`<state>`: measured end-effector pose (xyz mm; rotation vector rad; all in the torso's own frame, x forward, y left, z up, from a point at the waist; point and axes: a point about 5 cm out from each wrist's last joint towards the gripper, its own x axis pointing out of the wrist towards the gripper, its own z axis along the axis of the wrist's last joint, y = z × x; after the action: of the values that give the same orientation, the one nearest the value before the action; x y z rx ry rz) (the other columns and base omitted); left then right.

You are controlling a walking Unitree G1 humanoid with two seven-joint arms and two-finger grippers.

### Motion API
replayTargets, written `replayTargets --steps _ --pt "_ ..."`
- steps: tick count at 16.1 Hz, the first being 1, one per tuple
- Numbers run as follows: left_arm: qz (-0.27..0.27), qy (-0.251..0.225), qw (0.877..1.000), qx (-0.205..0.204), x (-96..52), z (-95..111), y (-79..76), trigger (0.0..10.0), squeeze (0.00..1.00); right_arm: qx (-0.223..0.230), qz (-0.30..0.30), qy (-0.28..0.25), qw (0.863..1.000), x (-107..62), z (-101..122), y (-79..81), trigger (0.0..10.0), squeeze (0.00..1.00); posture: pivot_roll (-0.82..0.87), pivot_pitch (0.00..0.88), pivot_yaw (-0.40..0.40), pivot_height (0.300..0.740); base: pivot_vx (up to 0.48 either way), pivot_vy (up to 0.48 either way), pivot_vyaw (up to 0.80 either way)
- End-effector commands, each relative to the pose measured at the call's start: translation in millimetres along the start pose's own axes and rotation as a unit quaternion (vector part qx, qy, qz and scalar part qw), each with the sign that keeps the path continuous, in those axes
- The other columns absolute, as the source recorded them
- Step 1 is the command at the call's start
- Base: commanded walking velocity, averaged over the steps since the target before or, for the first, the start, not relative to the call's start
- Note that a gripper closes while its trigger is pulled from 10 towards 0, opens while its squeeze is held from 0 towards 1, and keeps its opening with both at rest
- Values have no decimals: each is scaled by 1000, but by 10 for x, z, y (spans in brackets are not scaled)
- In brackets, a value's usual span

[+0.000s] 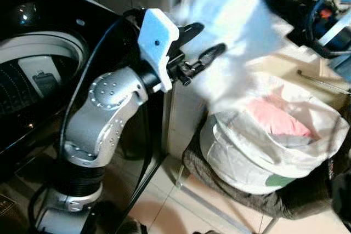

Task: Clothes washing

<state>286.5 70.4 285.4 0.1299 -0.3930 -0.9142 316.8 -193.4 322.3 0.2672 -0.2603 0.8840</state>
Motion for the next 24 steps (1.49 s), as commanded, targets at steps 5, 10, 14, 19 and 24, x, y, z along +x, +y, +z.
replayTargets --steps 5,10,14,19,24 --pt "-19 -29 999 -8 128 51 -109 10000 0 70 92 3 993 133 -143 326 0 0 -10 0 -89 740 0 0 0" --pt "-29 -16 999 -16 121 -43 -169 0 0 91 122 -1 988 206 -150 454 0 0 -11 0 -95 740 0 0 0" --pt "-20 -15 1000 -14 109 -45 -117 0 0 93 116 -1 989 206 -152 455 0 0 -8 0 -93 740 0 0 0" --pt "-25 -14 999 -16 102 -54 -107 0 0 93 114 1 989 215 -175 477 0 0 -8 0 -87 740 0 0 0" --pt "-21 -13 1000 -7 93 -60 -83 0 0 90 113 3 989 231 -180 484 0 0 -5 0 -88 740 0 0 0"
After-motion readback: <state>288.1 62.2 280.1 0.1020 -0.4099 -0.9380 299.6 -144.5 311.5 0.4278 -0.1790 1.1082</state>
